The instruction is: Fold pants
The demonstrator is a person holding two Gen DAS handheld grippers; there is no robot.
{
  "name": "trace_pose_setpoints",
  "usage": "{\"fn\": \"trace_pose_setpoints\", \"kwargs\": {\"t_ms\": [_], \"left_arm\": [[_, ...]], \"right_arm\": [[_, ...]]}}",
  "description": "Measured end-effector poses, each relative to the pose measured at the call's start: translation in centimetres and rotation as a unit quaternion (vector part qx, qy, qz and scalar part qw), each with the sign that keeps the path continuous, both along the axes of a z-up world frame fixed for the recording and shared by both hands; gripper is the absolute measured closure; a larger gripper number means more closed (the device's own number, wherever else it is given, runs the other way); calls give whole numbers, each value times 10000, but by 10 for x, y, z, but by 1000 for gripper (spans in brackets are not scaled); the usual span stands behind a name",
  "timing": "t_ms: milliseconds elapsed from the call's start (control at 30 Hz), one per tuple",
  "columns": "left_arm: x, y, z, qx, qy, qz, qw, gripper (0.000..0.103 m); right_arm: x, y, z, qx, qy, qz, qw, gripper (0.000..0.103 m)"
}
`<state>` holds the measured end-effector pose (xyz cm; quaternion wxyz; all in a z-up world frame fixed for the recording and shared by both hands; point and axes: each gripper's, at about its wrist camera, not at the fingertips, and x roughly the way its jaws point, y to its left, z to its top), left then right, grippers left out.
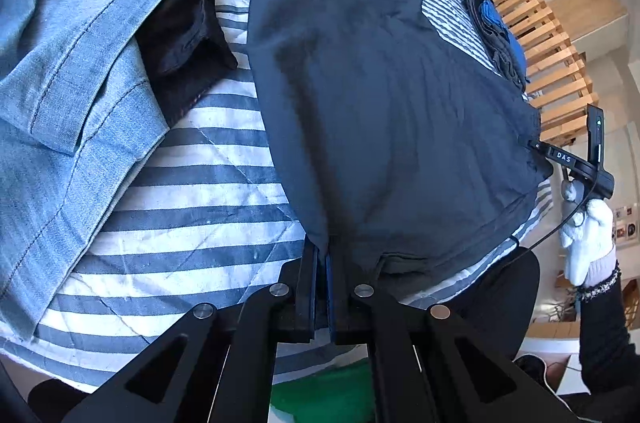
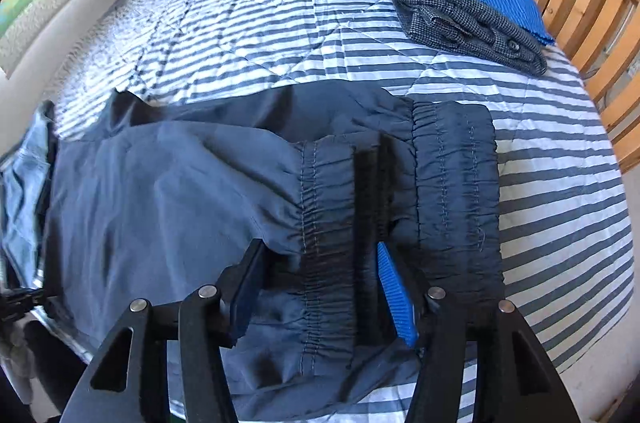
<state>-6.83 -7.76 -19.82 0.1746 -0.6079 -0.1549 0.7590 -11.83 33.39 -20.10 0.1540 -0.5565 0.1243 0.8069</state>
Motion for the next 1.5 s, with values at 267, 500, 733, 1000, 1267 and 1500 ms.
{"fn": "trace_pose_setpoints", "kwargs": {"t_ms": [267, 500, 733, 1000, 1267, 1500], "left_arm": [[2, 3, -8, 34, -50, -54, 10000, 100], [6, -1, -2, 189, -23, -30, 9998, 90], [20, -22, 12, 618, 171, 347, 9973, 45], [23, -1, -5, 246, 112, 166, 9995, 48], [37, 16, -5, 332, 383, 28, 9987, 90], [43, 23, 14, 754, 829, 125, 9936, 95]], "right_arm": [[6, 9, 38, 334, 584, -120, 9977, 60], [-18, -14, 13, 453, 240, 285, 9983, 59], [-25, -35, 30, 431, 400, 110, 9982, 59], [-24, -199, 27, -330, 568, 2059, 9764, 59], [-44, -263, -17, -788, -304, 2788, 9566, 59], [-125, -269, 22, -1360, -116, 2313, 9633, 55]]}}
